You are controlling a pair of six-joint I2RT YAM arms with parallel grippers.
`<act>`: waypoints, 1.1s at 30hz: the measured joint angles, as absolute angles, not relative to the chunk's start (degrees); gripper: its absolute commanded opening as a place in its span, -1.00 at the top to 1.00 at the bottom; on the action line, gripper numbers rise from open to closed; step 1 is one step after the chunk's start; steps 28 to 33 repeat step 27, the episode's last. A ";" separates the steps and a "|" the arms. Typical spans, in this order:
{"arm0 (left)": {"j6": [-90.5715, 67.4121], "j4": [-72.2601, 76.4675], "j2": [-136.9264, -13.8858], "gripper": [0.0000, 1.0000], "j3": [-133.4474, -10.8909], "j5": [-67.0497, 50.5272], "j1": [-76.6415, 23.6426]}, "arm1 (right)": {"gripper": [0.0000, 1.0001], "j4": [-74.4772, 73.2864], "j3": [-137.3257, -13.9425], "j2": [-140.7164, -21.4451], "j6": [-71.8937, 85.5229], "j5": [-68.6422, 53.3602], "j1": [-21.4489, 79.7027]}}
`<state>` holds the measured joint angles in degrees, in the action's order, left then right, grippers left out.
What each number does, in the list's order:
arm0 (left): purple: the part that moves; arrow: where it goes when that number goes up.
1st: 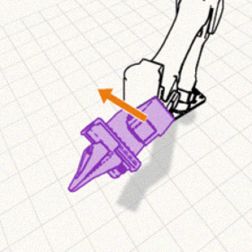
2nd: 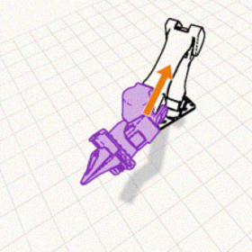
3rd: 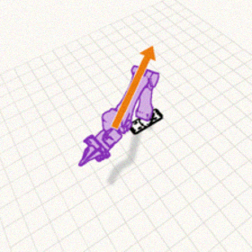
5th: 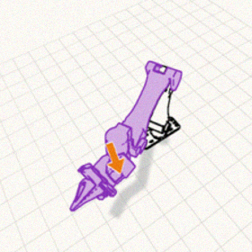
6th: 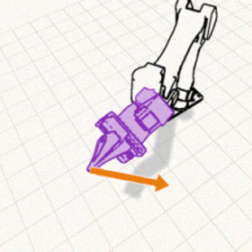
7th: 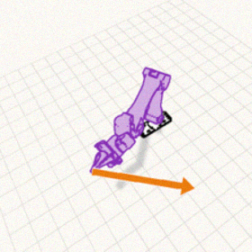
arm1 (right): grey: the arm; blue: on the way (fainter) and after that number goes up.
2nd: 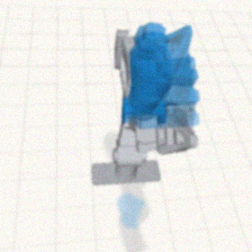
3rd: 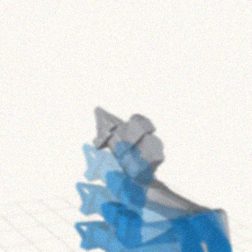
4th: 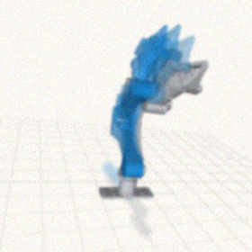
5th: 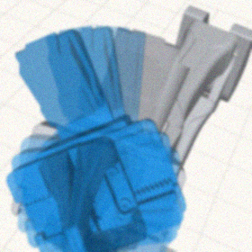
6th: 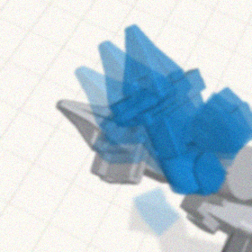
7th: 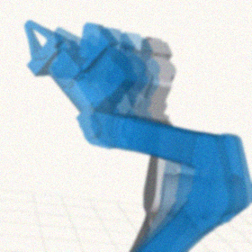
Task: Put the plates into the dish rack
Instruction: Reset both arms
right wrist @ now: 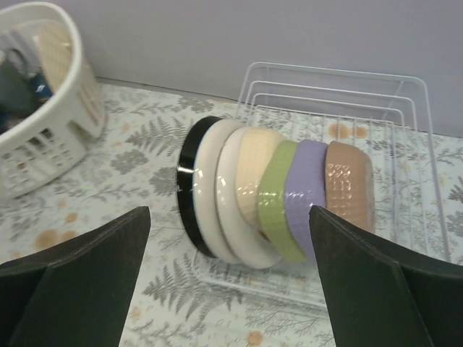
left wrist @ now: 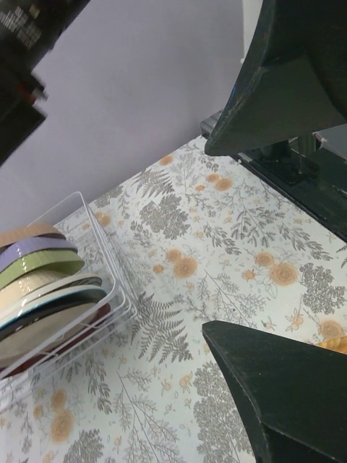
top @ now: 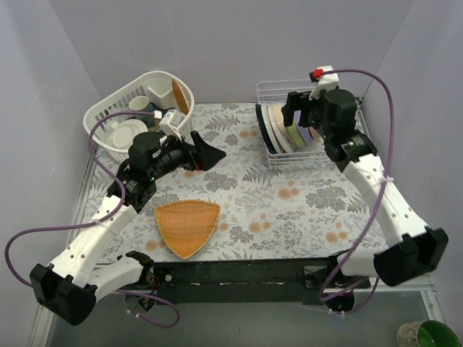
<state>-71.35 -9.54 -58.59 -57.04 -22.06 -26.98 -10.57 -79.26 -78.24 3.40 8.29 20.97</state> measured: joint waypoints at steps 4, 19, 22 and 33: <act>-70.52 -12.43 -56.90 -0.97 -57.01 -18.92 -26.94 | -0.97 -10.92 -71.20 -65.82 7.05 3.62 21.41; -72.86 -19.40 -43.29 -0.96 -47.03 -6.11 -26.94 | -0.97 -26.39 -50.96 -40.71 13.98 -4.40 21.47; -73.32 -19.62 -42.61 -0.96 -46.46 -5.04 -26.94 | -0.97 -28.14 -50.72 -39.35 14.09 -5.23 21.50; -73.69 -20.16 -41.85 -0.96 -45.67 -3.75 -26.94 | -0.97 -29.17 -50.41 -37.95 14.57 -6.26 21.50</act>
